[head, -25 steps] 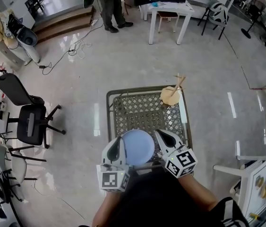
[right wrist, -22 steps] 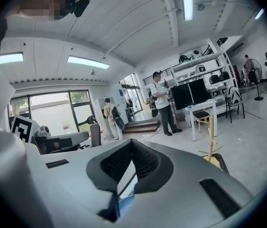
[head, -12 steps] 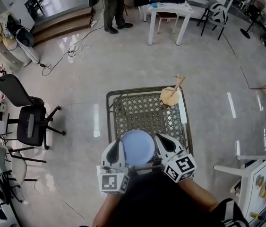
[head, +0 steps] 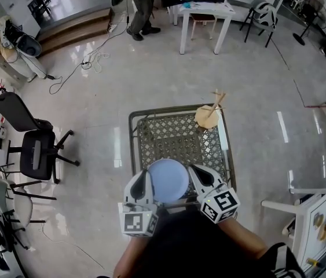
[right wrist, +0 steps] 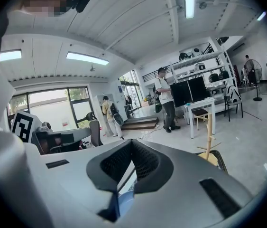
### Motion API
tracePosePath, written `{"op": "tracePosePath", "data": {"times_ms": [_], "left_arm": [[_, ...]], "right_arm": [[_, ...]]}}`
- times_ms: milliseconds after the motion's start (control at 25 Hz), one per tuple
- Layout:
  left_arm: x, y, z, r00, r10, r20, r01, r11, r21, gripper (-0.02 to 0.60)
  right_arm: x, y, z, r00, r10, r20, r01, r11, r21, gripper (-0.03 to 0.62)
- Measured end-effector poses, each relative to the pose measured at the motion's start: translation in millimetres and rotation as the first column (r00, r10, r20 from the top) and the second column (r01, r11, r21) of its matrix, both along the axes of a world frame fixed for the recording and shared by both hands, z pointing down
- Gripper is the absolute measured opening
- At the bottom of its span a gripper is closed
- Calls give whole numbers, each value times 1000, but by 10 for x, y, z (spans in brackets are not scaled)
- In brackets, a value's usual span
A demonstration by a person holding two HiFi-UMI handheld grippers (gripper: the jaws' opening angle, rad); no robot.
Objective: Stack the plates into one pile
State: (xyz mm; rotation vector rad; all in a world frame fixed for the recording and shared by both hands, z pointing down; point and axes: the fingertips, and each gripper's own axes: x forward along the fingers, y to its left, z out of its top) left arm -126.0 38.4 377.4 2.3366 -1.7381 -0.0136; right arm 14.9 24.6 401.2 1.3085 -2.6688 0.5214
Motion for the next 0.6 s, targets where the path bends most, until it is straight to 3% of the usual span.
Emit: {"op": "tracePosePath", "data": {"times_ms": [600], "left_arm": [[66, -30, 40, 1000, 13, -25, -13, 1000, -9, 15]], "right_arm": [[43, -15, 21, 1000, 3, 9, -3, 1000, -4, 9]]}}
